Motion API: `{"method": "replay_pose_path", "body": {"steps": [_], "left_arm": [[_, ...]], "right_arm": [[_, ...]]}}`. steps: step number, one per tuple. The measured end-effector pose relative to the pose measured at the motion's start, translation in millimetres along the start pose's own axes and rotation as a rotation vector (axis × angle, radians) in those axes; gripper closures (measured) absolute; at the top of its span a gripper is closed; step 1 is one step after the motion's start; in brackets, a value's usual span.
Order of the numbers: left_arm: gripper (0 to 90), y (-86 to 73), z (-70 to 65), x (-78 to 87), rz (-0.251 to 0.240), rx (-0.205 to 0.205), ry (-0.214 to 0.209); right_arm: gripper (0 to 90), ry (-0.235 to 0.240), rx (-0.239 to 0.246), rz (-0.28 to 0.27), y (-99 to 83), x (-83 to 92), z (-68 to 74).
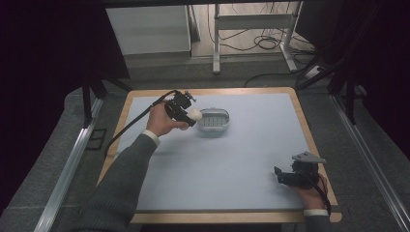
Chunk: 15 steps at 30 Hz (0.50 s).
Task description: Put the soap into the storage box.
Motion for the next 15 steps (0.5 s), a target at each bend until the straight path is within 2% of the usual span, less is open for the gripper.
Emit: {"method": "replay_pose_path", "body": {"steps": [4, 7, 10, 13, 15], "left_arm": [[49.7, 6.9, 1.0, -4.3, -0.010, -0.005, -0.020], [49.7, 12.1, 0.0, -8.3, 0.003, -0.022, -0.003], [49.7, 18.3, -1.7, -11.3, 0.000, -0.045, -0.015], [49.7, 23.0, -1.6, -14.4, -0.029, -0.039, -0.046], [49.7, 24.7, -0.3, -17.9, -0.024, -0.040, -0.046]], "right_arm": [[6.6, 0.000, -0.003, 0.002, -0.2, -0.1, -0.4], [6.6, 0.001, -0.001, 0.002, -0.3, -0.1, -0.4], [6.6, 0.001, -0.003, 0.004, -0.6, -0.6, -0.8], [6.6, 0.000, -0.004, 0.006, -1.2, -1.0, -2.0], [6.6, -0.001, -0.006, 0.005, -1.1, -0.5, -3.1]]}}
Point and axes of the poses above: each handheld gripper's, and its own axes: x roughly backward along the jaws, y roughly out of its top, z roughly to its left, the point moved 1 cm from there along -x, roughly forward along the jaws, and after that the axes turned 7 degrees about -x, right-handed, at the moved point
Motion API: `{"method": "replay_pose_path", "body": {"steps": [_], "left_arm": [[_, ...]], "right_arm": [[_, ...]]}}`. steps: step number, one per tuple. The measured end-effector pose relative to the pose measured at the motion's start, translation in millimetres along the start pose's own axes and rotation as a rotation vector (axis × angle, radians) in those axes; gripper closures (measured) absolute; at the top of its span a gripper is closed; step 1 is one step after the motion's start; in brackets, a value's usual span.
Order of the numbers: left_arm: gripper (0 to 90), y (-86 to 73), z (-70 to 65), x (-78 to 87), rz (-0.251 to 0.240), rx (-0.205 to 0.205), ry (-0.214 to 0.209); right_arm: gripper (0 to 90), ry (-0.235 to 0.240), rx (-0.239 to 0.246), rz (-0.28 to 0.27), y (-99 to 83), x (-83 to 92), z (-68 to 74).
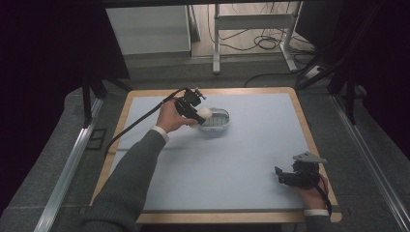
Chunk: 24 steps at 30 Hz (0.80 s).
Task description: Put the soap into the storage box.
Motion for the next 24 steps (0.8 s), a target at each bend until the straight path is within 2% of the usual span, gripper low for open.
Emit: {"method": "replay_pose_path", "body": {"steps": [3, 5, 8, 11, 17, 19, 24], "left_arm": [[49.7, 1.2, 0.7, -5.0, 0.014, 0.001, 0.002], [49.7, 2.5, 0.1, -6.2, 0.011, 0.003, -0.014], [49.7, 9.6, -4.1, -6.0, 0.013, -0.023, 0.004], [49.7, 18.0, -6.8, -5.5, 0.002, -0.047, -0.006], [49.7, 35.0, -12.3, -10.9, 0.010, -0.089, 0.000], [49.7, 38.3, -10.1, -14.2, 0.007, -0.080, -0.024], [49.7, 39.0, -3.8, -23.2, 0.035, -0.103, -0.001]], "right_arm": [[6.7, -0.003, -0.005, -0.006, 0.5, 1.2, -1.1], [6.8, -0.003, -0.006, -0.008, 0.6, 1.5, -1.5], [6.8, -0.004, -0.005, -0.003, 0.4, 0.6, -1.6], [6.7, -0.003, -0.003, -0.002, 0.2, 0.2, -1.3], [6.8, -0.001, -0.005, -0.001, -0.5, -0.4, -1.5], [6.8, -0.002, -0.005, 0.001, -0.7, -0.5, -1.7], [6.8, -0.001, -0.006, -0.001, -0.7, 0.1, -2.4]]}}
Point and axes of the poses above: each handheld gripper's, and its own axes: x roughly backward along the jaws, y roughly out of its top, z roughly to its left, the point moved 1 cm from there along -x, roughly forward along the jaws, and after that the axes turned 7 degrees about -x, right-handed, at the moved point
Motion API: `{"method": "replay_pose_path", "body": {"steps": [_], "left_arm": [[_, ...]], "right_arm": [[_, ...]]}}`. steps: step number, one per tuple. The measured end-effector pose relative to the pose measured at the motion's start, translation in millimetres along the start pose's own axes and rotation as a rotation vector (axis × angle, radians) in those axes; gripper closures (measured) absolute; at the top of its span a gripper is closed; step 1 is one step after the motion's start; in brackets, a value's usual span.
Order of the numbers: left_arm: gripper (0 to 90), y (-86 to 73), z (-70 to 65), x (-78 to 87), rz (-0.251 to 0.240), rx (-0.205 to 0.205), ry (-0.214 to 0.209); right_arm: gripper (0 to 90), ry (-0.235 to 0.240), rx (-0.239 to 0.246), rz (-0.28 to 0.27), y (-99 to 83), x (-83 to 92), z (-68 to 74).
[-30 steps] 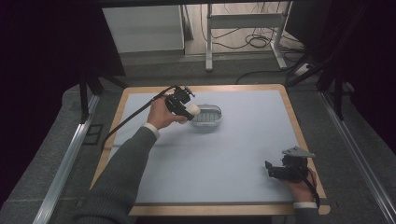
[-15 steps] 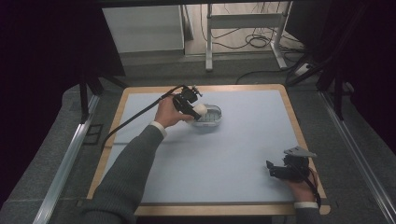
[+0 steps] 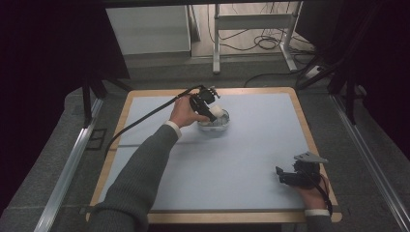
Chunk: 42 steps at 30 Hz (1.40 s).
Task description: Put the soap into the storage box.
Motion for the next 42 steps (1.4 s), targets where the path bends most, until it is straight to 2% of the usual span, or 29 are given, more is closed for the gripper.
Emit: {"method": "replay_pose_path", "body": {"steps": [5, 10, 15, 17, 20, 25, 29, 33, 36, 38, 40, 42], "left_arm": [[49.7, 2.2, 2.5, -11.6, -0.006, -0.025, -0.014], [49.6, 2.3, 1.6, -25.3, 0.009, -0.029, -0.021], [48.9, 2.5, 0.0, -31.3, 0.014, -0.025, -0.024], [46.6, 2.8, 0.3, -29.6, -0.008, -0.015, -0.022], [42.1, 3.3, 1.1, -21.6, -0.055, 0.005, -0.040], [36.8, 0.0, -0.4, -9.2, -0.089, 0.000, -0.033], [33.8, -6.4, -3.1, 1.3, -0.145, 0.036, -0.036], [32.3, -19.0, -6.6, 10.9, -0.201, 0.078, -0.047], [31.8, -32.3, -7.4, 17.6, -0.221, 0.100, -0.046], [30.5, -41.7, -8.4, 19.8, -0.227, 0.117, -0.060], [30.1, -50.8, -10.2, 21.1, -0.231, 0.121, -0.040], [30.2, -61.6, -13.2, 22.9, -0.251, 0.147, -0.037]], "right_arm": [[6.8, -0.003, 0.000, 0.006, -0.9, -1.6, -0.8], [6.8, -0.008, 0.001, 0.011, -1.4, -2.1, -0.8], [6.8, -0.011, -0.001, 0.014, -2.5, -2.8, -2.0], [6.8, -0.012, 0.000, 0.011, -2.2, -2.2, -2.0], [6.8, -0.012, 0.000, 0.009, -2.2, -1.9, -1.9], [6.8, -0.013, 0.003, 0.010, -2.2, -2.0, -1.7], [6.8, -0.011, 0.003, 0.011, -2.1, -1.8, -1.2], [6.8, -0.014, 0.003, 0.009, -2.0, -1.6, -1.1], [6.8, -0.015, 0.003, 0.011, -2.2, -1.8, -1.1], [6.8, -0.014, 0.005, 0.010, -2.2, -1.6, -0.6], [6.8, -0.013, 0.005, 0.010, -1.8, -1.0, 0.0], [6.8, -0.014, 0.007, 0.009, -1.4, -0.4, 0.5]]}}
Point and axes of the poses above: each handheld gripper's, and its own axes: x roughly backward along the jaws, y roughly out of its top, z roughly to its left, the point moved 1 cm from there along -x, roughly forward along the jaws, and after that the axes turned 7 degrees about -x, right-handed, at the moved point
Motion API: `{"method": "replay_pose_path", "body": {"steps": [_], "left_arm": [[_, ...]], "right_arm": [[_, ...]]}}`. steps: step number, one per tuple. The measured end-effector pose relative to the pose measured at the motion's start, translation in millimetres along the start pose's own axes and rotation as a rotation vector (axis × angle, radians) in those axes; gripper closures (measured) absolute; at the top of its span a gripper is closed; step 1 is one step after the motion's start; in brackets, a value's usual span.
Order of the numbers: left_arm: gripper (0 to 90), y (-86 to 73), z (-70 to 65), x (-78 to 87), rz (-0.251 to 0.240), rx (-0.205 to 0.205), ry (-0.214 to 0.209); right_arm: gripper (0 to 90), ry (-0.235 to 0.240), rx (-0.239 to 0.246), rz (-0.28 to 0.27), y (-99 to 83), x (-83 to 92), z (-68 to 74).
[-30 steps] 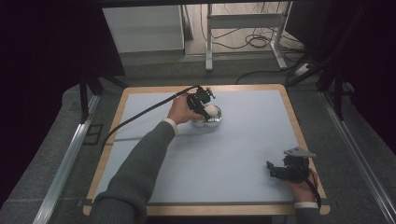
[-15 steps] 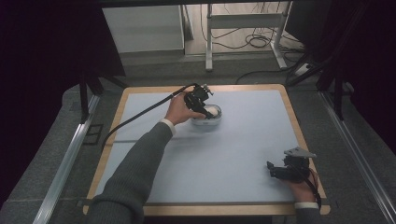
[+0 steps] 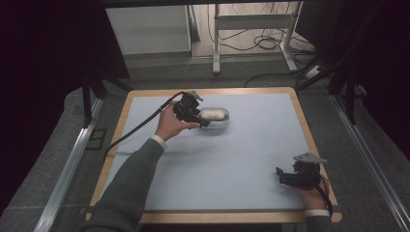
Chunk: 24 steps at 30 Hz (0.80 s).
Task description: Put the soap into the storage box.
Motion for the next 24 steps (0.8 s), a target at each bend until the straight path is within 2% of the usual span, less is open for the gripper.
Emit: {"method": "replay_pose_path", "body": {"steps": [2, 5, 8, 12, 14, 17, 22, 24], "left_arm": [[30.3, -12.4, -1.9, 5.5, -0.027, 0.027, 0.006], [30.0, -28.9, -5.4, 12.5, -0.040, 0.040, 0.020], [29.6, -48.2, -10.4, 21.4, -0.068, 0.076, 0.018], [29.2, -73.9, -20.4, 31.3, -0.079, 0.077, 0.018], [28.4, -86.9, -28.6, 36.8, -0.070, 0.062, 0.060], [28.7, -103.3, -36.1, 42.8, -0.106, 0.084, 0.039], [28.0, -135.1, -45.9, 49.2, -0.131, 0.132, 0.022], [27.6, -146.6, -48.2, 51.7, -0.134, 0.149, 0.029]], "right_arm": [[6.9, 0.002, -0.001, -0.005, 0.5, 0.8, 0.2], [7.0, 0.002, 0.000, -0.009, 0.8, 1.7, 0.1], [7.0, 0.002, 0.001, -0.008, 0.9, 1.8, 0.4], [7.0, 0.001, 0.004, -0.009, 1.1, 1.4, 2.1], [7.0, 0.001, 0.007, -0.009, 1.5, 1.7, 2.7], [7.1, -0.001, 0.008, -0.009, 1.7, 2.1, 3.1], [7.0, 0.002, 0.013, -0.010, 1.9, 2.5, 4.5], [7.1, 0.001, 0.014, -0.011, 2.3, 2.9, 5.3]]}}
Point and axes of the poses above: each handheld gripper's, and its own axes: x roughly backward along the jaws, y roughly out of its top, z roughly to its left, the point moved 1 cm from there along -x, roughly forward along the jaws, and after that the axes turned 7 degrees about -x, right-handed, at the moved point
